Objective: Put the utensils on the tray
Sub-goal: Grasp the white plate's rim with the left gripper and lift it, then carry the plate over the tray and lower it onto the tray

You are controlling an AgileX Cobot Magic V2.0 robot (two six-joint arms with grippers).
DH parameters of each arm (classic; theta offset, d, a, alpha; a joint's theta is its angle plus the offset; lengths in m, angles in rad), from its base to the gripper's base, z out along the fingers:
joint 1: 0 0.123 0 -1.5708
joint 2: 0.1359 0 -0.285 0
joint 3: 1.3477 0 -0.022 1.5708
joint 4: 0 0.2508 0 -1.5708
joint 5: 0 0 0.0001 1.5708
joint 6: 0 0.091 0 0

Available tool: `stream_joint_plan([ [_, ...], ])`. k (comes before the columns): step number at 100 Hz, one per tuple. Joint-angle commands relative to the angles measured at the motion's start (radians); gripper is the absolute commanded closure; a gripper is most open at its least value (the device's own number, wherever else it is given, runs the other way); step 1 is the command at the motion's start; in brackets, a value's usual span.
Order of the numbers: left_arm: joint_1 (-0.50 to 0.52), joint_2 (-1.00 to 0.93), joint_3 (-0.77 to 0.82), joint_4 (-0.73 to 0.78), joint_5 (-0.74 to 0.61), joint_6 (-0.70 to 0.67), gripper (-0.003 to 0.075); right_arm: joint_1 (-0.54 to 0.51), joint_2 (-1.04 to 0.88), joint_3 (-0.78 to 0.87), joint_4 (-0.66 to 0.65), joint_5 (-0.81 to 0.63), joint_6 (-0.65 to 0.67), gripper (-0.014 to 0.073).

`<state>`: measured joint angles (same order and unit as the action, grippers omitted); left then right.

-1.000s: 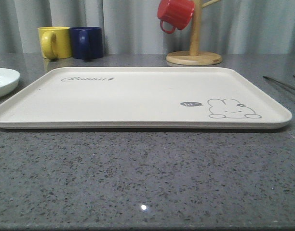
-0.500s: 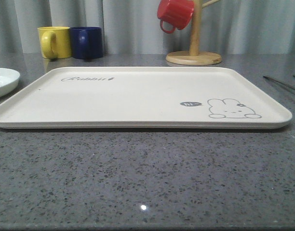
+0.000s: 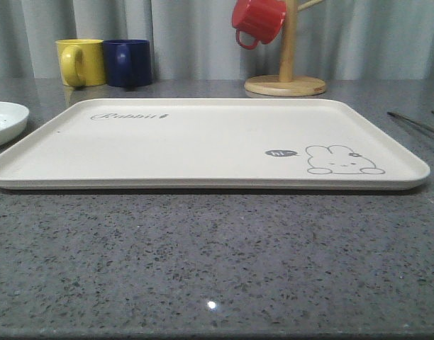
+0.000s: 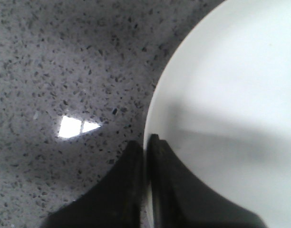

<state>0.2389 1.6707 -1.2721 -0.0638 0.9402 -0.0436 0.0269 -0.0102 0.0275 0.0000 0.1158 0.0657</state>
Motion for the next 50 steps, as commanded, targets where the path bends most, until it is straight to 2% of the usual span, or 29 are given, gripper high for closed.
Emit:
stream_joint_plan([
  [1, 0.001, -0.051, -0.045, 0.000, -0.023, -0.006, 0.0739, -0.005, -0.019, 0.000, 0.000, -0.074, -0.009, 0.0655],
  [31, 0.001, -0.189, -0.125, -0.104, -0.062, -0.004, 0.0739, -0.005, -0.019, 0.000, 0.000, -0.074, -0.009, 0.0655],
  [50, -0.076, -0.248, -0.125, -0.233, -0.063, 0.084, 0.0739, -0.005, -0.019, 0.000, 0.000, -0.074, -0.009, 0.0655],
])
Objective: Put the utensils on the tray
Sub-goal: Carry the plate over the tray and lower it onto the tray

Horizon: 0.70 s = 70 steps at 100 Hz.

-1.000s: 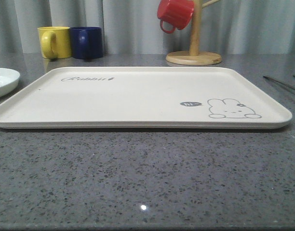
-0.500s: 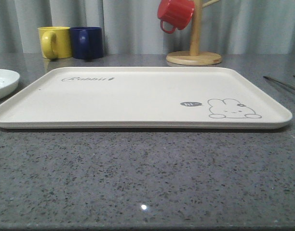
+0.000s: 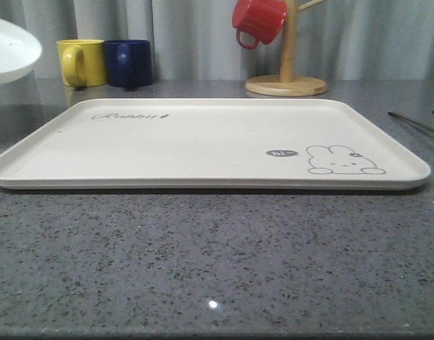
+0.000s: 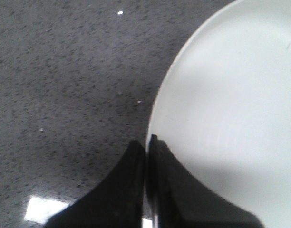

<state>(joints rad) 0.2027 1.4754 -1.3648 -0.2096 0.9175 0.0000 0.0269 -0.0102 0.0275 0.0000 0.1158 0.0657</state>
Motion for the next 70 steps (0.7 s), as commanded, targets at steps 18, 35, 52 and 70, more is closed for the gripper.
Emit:
stream_joint_plan([
  [18, -0.198, -0.049, -0.032, -0.135, -0.033, 0.040, 0.0739, -0.005, -0.019, 0.000, 0.000, -0.074, -0.009, 0.0655],
  [35, -0.322, -0.010, -0.032, -0.135, -0.033, 0.040, 0.0739, -0.005, -0.019, 0.000, 0.000, -0.074, -0.009, 0.0655],
  [52, -0.381, 0.057, -0.032, -0.152, -0.033, 0.039, 0.0739, -0.005, -0.019, 0.000, 0.000, -0.074, -0.009, 0.0655],
  [70, -0.387, 0.121, -0.032, -0.158, -0.031, 0.039, 0.0739, -0.005, -0.019, 0.000, 0.000, -0.074, -0.009, 0.0655],
])
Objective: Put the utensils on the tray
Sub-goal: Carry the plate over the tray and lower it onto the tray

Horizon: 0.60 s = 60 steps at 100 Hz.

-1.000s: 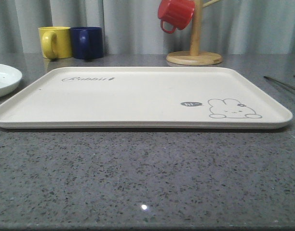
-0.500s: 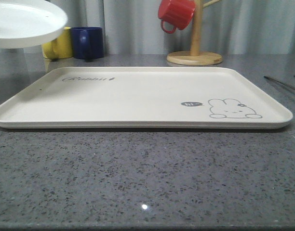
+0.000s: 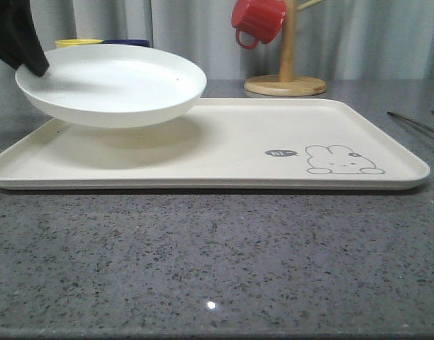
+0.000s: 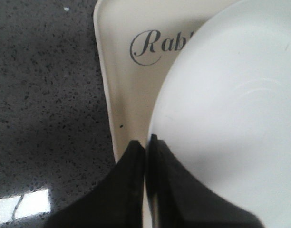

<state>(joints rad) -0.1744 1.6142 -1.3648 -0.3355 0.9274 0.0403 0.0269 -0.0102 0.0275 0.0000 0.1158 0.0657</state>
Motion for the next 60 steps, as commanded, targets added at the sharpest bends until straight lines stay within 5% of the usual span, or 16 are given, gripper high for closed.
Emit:
stream_joint_plan([
  [1, -0.010, -0.016, -0.032, -0.032, -0.041, -0.002, 0.0739, -0.005, -0.019, 0.000, 0.000, -0.074, -0.009, 0.0655],
  [41, -0.010, 0.028, -0.032, -0.025, -0.029, -0.002, 0.0727, -0.005, -0.019, 0.000, 0.000, -0.074, -0.009, 0.0655],
  [60, -0.010, 0.028, -0.032, 0.013, -0.033, 0.026, 0.0512, -0.005, -0.019, 0.000, 0.000, -0.074, -0.009, 0.0655],
])
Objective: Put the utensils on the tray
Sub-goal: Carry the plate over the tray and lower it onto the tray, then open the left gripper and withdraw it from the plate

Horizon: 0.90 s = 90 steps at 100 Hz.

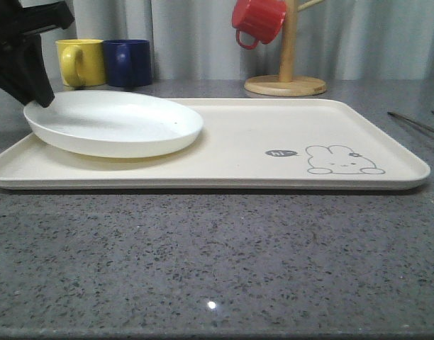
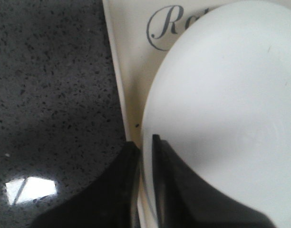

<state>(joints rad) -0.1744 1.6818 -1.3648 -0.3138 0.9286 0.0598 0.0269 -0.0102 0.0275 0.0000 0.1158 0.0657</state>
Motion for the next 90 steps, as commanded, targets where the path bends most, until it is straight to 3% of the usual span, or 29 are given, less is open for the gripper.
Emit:
stream_joint_plan([
  [1, -0.010, -0.040, -0.032, -0.008, -0.034, 0.006, 0.0488, -0.005, -0.019, 0.000, 0.000, -0.074, -0.009, 0.0655],
  [10, -0.010, -0.040, -0.032, -0.008, -0.034, 0.006, 0.0346, -0.005, -0.019, 0.000, 0.000, -0.074, -0.009, 0.0655],
  [20, -0.010, -0.044, -0.032, 0.004, -0.034, 0.006, 0.0320, -0.005, -0.019, 0.000, 0.000, -0.074, -0.009, 0.0655],
  [26, -0.010, -0.054, -0.032, 0.024, -0.045, 0.004, 0.0353, -0.005, -0.019, 0.000, 0.000, -0.074, -0.009, 0.0655],
  [33, -0.010, -0.081, -0.032, 0.057, -0.068, -0.012, 0.0447, -0.005, -0.019, 0.000, 0.000, -0.074, -0.009, 0.0655],
  [47, -0.010, -0.166, -0.024, 0.199, -0.118, -0.118, 0.0735, -0.005, -0.019, 0.000, 0.000, -0.074, -0.009, 0.0655],
  [63, -0.010, -0.303, 0.040, 0.327, -0.149, -0.148, 0.0739, -0.005, -0.019, 0.000, 0.000, -0.074, -0.009, 0.0655],
  [90, -0.010, -0.607, 0.296, 0.336, -0.276, -0.148, 0.0739, -0.005, -0.019, 0.000, 0.000, -0.074, -0.009, 0.0655],
])
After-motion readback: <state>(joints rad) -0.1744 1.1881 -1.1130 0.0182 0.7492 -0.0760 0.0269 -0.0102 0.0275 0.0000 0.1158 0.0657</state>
